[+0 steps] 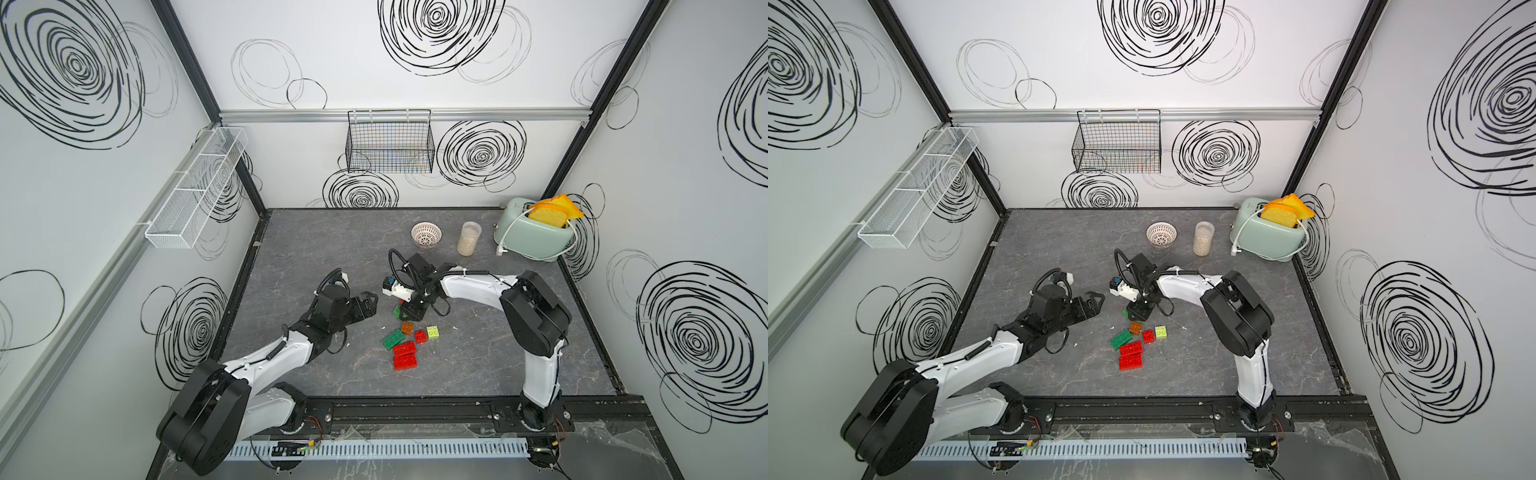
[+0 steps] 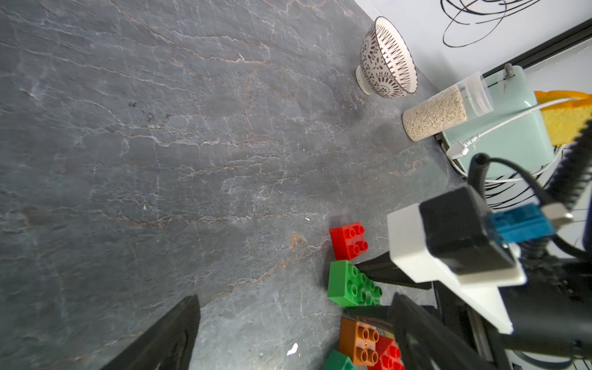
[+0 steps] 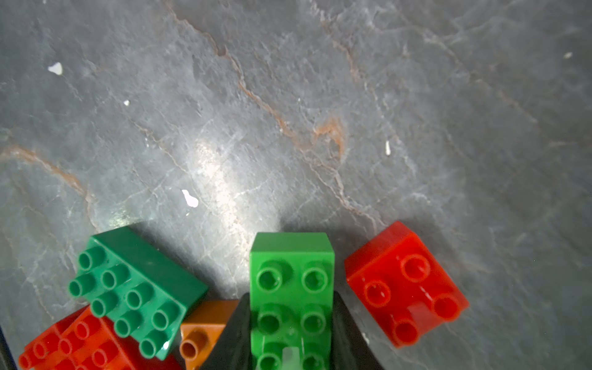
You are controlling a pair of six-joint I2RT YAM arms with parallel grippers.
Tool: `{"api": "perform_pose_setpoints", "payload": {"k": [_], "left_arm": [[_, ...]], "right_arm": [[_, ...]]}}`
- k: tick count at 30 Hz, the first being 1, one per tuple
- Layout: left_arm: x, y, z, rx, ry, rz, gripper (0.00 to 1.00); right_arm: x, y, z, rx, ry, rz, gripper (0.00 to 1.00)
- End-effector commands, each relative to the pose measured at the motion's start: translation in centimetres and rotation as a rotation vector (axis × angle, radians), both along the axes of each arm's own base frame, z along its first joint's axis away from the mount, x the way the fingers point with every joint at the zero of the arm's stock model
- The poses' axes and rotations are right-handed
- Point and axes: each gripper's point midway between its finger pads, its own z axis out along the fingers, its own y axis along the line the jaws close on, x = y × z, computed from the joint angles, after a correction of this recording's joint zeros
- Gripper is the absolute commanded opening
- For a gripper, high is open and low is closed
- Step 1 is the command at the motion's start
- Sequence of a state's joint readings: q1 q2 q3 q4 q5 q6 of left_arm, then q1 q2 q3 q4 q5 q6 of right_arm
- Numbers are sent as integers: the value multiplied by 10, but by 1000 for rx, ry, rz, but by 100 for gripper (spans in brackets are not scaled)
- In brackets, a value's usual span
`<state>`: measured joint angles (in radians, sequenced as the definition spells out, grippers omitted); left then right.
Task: Assemble a heart with lego
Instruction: Move the lego brick at the center of the board, then assemble the lego brick with the lego brick.
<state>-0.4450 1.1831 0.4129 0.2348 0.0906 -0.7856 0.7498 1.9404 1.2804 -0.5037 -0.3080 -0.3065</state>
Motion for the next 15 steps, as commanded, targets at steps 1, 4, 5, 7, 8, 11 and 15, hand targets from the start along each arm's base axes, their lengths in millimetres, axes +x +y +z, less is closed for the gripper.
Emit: {"api": "perform_pose_setpoints", "payload": {"k": [1,4,5,7,8,11,15], "left_arm": [[2,2,1,-26,-12,4,97],[4,0,0,-59,-8,-3,97],[4,-2,0,-75,-3,-12,97],[5,-11,1,-115,-4,-44,97],[6,-14,1,-129,-1,-59,97],[6,-31,4,-195,5,-130,97],[7,-48,5,-278,24,-196,97]], "right_arm": [[8,-10,33,38,-51,3,22],[18,-25,40,10,-73,-8,22],[21,-29,40,5,-72,-11,22],[29,-35,39,-12,-70,-8,22],[32,-36,39,-14,-69,-6,22],[43,-40,34,-40,-94,15,23],[55,-39,35,-31,-120,54,23]]}}
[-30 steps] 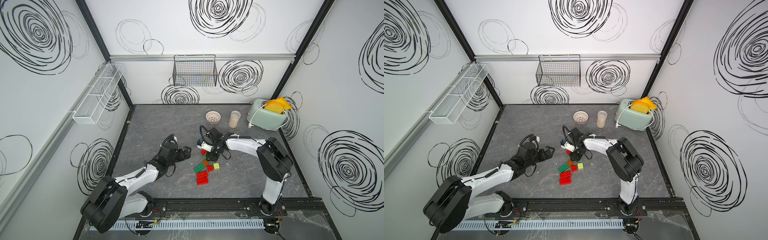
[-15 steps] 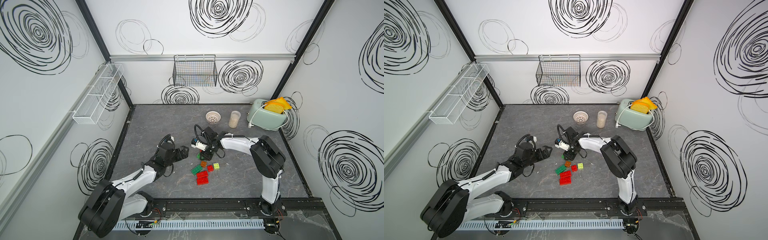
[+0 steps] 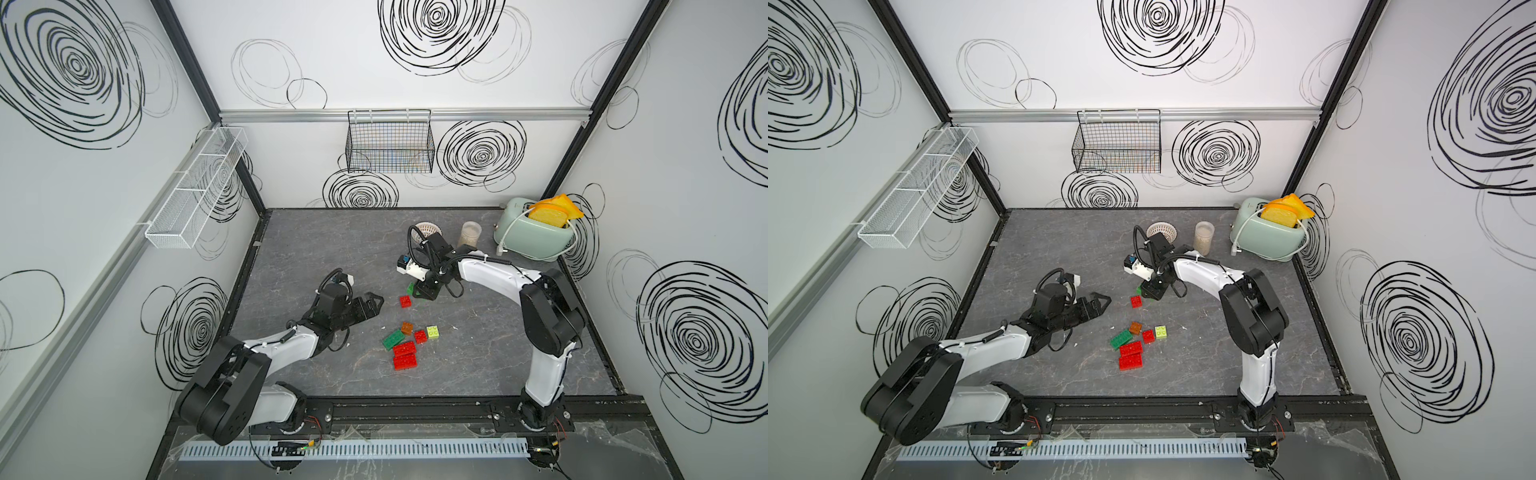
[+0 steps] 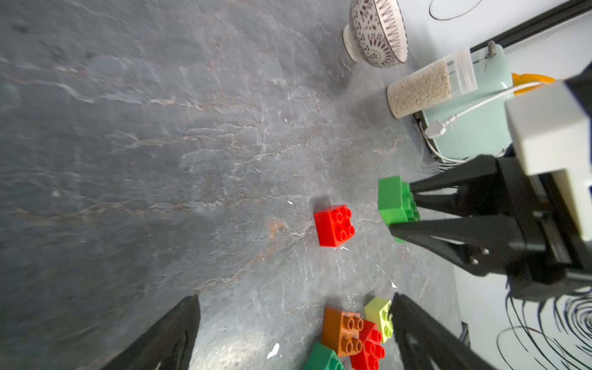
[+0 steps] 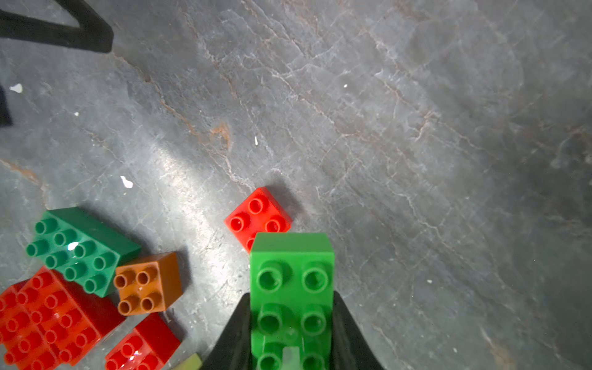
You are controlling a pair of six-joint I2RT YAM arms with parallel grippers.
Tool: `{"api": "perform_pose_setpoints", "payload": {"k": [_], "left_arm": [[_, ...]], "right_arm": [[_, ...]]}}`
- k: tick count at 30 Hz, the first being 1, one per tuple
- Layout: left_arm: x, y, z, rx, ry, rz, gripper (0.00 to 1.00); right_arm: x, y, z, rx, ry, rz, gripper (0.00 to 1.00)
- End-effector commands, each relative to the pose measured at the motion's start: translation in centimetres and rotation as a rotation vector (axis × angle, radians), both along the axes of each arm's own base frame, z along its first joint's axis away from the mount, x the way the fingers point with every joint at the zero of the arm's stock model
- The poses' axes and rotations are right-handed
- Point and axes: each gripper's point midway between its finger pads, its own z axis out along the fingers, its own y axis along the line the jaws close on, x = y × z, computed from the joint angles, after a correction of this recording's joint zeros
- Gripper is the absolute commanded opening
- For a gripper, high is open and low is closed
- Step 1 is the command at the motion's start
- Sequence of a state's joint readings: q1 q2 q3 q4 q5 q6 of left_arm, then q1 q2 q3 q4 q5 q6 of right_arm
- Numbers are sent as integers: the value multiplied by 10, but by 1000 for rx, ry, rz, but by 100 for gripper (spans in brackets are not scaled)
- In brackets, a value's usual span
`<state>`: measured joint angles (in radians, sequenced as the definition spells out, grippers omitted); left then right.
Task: Assemble a heart with lego
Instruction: Assemble the lego brick with the lego brick.
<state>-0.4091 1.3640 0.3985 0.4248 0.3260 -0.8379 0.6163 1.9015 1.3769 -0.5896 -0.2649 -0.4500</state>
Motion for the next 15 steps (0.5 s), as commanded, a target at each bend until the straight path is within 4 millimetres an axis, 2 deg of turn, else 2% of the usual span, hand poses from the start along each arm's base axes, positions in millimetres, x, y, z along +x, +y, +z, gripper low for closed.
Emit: {"api": "perform_pose_setpoints", "payload": {"k": [1,7,15], "left_arm": [[9,-22,26,-145,-52,-71,97],[10,-33,26,-225,-32,-102,97],[16,-46,29,-313,-11,-130,97]], "right_arm": [[-1,-1,-3,-28,-1,87,23],[-2,-1,-13,-77,-20,193,24],[-9,15,-2,-15,-64,322,24]]}}
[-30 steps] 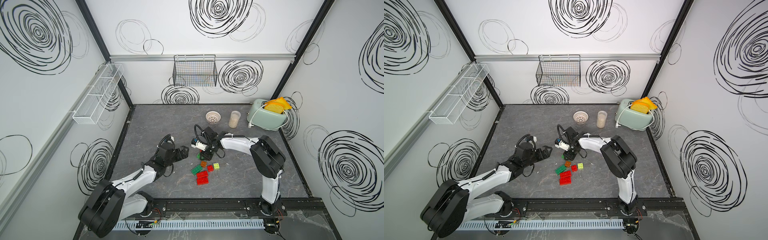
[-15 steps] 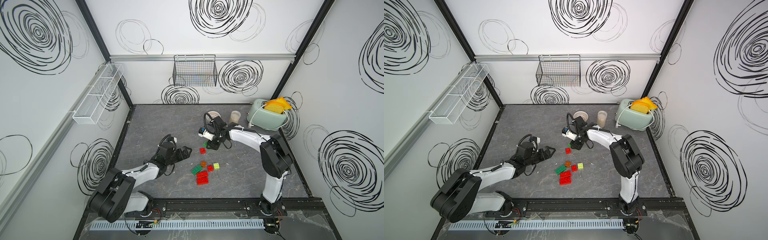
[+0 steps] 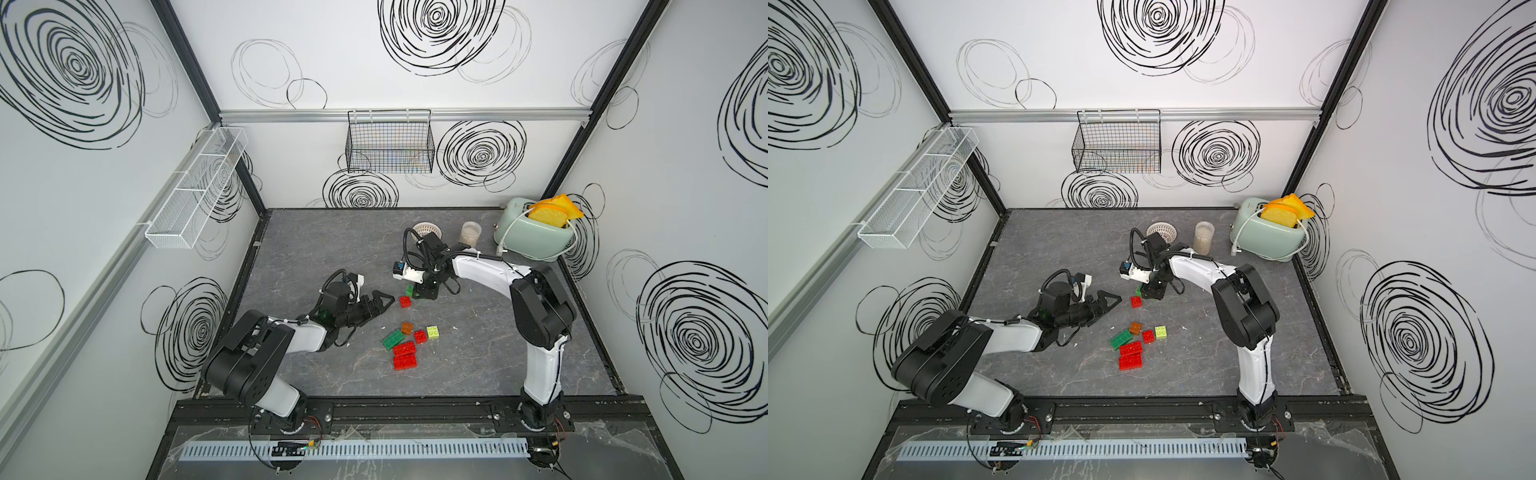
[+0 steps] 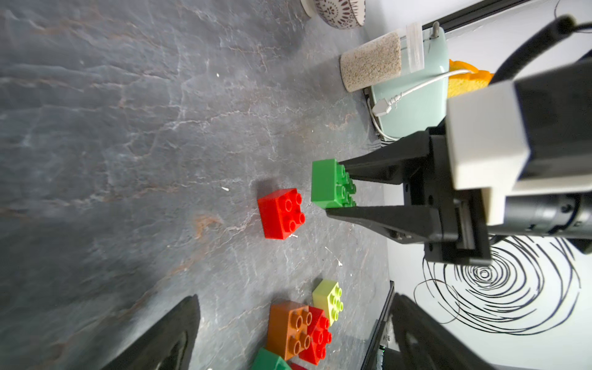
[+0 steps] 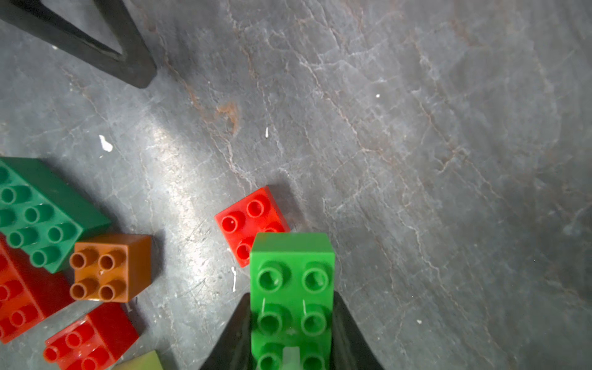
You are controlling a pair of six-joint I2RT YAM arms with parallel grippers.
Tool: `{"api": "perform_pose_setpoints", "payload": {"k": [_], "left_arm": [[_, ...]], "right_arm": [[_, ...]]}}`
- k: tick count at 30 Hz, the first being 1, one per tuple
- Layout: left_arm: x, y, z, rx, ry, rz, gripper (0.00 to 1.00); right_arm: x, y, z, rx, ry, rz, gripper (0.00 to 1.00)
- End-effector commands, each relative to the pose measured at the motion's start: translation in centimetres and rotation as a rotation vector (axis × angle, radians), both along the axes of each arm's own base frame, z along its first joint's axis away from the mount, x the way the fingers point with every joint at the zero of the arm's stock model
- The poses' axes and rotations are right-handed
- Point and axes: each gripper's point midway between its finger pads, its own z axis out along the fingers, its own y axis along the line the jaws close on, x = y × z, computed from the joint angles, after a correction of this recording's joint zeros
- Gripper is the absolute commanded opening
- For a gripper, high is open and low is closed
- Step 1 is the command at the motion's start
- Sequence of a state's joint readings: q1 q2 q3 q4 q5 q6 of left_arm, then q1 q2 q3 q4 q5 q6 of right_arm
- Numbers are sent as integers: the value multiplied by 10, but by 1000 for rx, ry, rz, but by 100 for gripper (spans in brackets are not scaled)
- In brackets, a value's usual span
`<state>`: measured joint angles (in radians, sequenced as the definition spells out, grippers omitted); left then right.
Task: Assemble a heart with lego
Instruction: Assemble the lego brick with the lego brick.
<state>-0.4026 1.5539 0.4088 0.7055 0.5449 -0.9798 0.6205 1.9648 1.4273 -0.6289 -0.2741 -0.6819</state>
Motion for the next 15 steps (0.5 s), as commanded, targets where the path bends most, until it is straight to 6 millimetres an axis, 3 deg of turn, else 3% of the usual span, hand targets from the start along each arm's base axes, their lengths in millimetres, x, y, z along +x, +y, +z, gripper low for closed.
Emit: {"api": "perform_pose_setpoints", "payload": {"k": [1,5,15], "left_arm": [[14,-11,26,-98,-59,-14,97],[13,-10,22,-100,-36,-7,97],[6,30,17,-81,-1,102,97]], "right_arm": [[-11,12,10,31,-12,118,23],[-11,20,5,21,-3,144,23],[-13,31,-6,-17,31,194,23]]}}
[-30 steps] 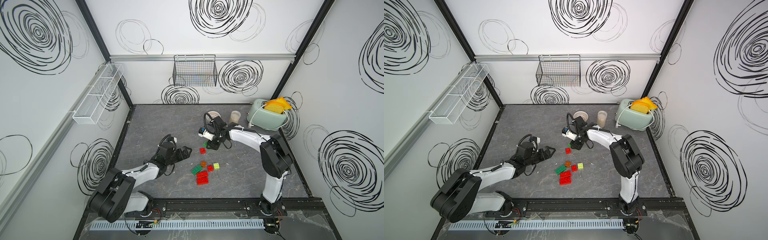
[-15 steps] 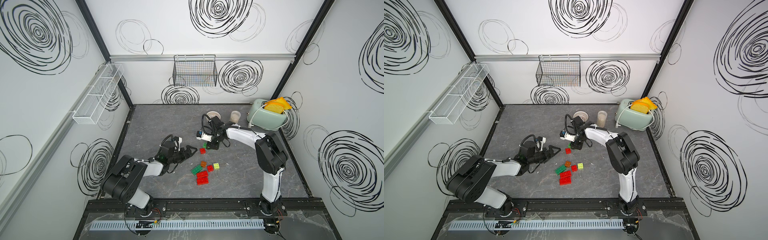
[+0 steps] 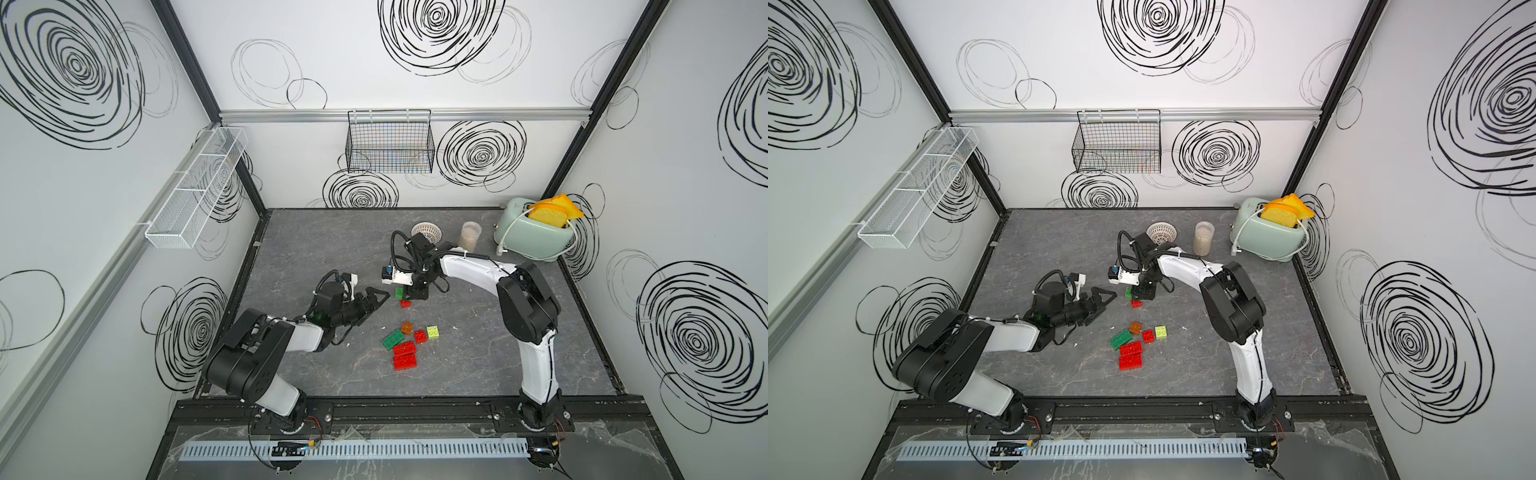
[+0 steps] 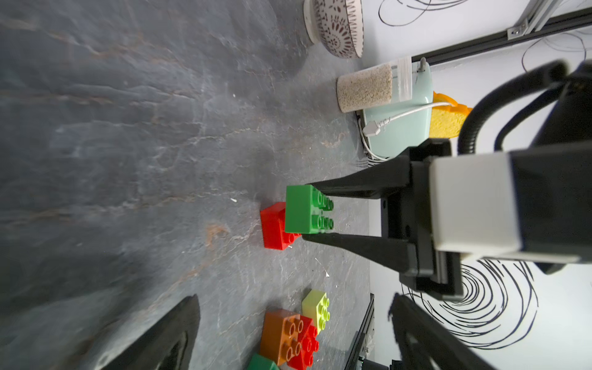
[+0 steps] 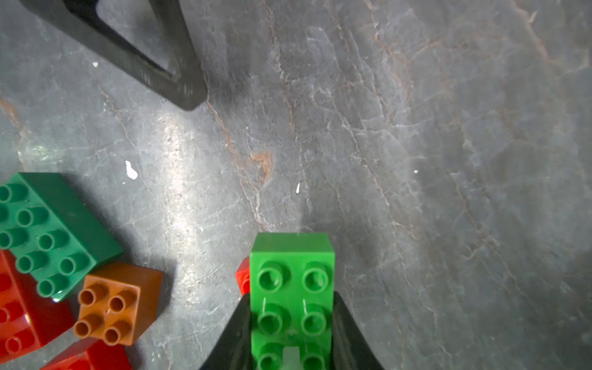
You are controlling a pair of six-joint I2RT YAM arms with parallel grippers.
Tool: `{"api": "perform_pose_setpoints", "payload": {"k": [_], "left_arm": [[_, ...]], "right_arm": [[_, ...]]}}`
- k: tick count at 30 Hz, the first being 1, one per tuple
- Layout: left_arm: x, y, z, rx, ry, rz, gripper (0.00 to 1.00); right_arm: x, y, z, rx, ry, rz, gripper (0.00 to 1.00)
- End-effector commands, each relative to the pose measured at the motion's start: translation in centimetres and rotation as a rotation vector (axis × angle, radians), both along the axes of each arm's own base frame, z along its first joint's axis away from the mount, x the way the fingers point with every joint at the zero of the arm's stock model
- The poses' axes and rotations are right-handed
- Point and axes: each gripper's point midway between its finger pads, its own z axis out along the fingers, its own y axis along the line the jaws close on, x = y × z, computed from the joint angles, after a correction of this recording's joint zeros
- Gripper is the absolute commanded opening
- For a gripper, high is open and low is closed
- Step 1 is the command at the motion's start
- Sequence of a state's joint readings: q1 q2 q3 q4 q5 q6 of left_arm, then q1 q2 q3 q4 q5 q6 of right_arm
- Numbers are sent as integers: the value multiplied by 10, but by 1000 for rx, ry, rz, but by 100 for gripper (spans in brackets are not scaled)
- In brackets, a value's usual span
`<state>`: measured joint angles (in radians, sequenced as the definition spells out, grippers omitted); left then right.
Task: Assemble a heart with lego
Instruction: Assemble the lego brick with the lego brick.
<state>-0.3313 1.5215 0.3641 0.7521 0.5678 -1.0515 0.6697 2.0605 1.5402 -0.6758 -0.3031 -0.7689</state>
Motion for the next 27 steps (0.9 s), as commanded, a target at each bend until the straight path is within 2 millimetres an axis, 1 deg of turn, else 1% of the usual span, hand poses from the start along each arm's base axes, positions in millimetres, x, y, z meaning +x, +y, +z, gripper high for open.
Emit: {"api": "perform_pose_setpoints", "payload": {"k": [1,5,8,16,20,24,27], "left_arm": [[0,11,12,-17,-29,28,97],[-3,24,14,3,-37,49,97],[-4,29,13,5,-37,59,97],[-7,37,13,-5,-33,77,97],[-7,42,14,-2,-35,84,97],[-7,43,12,2,-34,84,97],[-7,42,12,0,-33,78,97]], "right_arm": [[-11,1,0,-23,34,58,23],[-20,1,-5,-36,52,72,24],[-23,0,-11,-49,56,79,24],[-19,-2,-33,-115,51,87,24],[-16,-10,-47,-160,40,82,24],[-19,-16,-53,-174,36,83,24],[-21,-25,-57,-188,42,67,24]]}}
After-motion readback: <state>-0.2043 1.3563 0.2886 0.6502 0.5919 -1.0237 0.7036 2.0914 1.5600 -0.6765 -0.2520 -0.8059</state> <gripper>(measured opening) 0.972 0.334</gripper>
